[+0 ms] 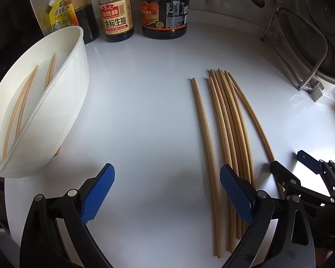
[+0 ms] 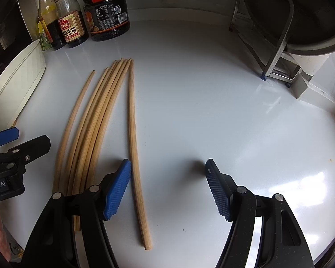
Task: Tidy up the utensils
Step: 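Lower both open grippers around single chopsticks at the row's edge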
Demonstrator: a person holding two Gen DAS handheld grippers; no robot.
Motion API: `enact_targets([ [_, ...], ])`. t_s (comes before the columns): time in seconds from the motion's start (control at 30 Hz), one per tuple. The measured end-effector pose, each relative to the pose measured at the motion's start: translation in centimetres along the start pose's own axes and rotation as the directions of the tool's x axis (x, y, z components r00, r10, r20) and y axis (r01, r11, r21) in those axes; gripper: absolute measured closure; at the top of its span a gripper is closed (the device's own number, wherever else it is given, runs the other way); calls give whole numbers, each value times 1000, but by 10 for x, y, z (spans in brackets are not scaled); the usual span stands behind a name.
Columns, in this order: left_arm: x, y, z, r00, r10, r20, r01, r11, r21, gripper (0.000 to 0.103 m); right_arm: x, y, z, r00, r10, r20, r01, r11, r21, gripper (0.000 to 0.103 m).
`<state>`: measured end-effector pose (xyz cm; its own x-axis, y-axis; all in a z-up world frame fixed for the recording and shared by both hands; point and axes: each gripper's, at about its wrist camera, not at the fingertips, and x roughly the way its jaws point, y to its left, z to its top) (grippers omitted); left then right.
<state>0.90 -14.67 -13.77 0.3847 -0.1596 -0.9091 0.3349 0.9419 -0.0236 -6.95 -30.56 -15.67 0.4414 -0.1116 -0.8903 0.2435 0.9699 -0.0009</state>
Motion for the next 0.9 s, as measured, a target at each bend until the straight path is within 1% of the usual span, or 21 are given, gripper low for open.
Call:
enact_targets([
  [0.07, 3, -3, 0, 1000, -1, -5, 1, 1000, 2, 10, -2, -3, -1, 1000, 17, 8, -17, 1000, 4, 37],
  [0.27, 13, -8, 3, 1000, 22, -12, -22, 1000, 9, 9, -3, -3, -1, 1000, 23, 17, -23, 1000, 1, 37],
  [0.43, 20, -5, -1, 999, 23, -36, -23, 1000, 3, 9, -2, -2, 0, 999, 28, 18, -28, 1000, -11, 37],
  [0.6, 25, -3, -3, 999, 29, -42, -29, 1000, -1, 9, 0, -2, 0, 1000, 22, 21, -22, 1000, -16, 37],
  [0.7, 26, -2, -3, 999, 33, -41, -33, 999, -5, 7, 0, -1, 1, 999, 7, 32, -6, 1000, -22, 37],
  [0.8, 26, 0, -3, 999, 35, -40, -36, 999, -9, 6, 3, 2, 0, 999, 8, 34, -7, 999, -40, 38],
  [0.87, 25, -1, -4, 999, 34, -36, -34, 999, -4, 8, 3, 5, 0, 999, 14, 40, -12, 999, -51, 38],
  [0.9, 24, -1, -4, 999, 24, -32, -24, 1000, -2, 11, 3, 6, 1, 999, 19, 40, -17, 998, -56, 38],
])
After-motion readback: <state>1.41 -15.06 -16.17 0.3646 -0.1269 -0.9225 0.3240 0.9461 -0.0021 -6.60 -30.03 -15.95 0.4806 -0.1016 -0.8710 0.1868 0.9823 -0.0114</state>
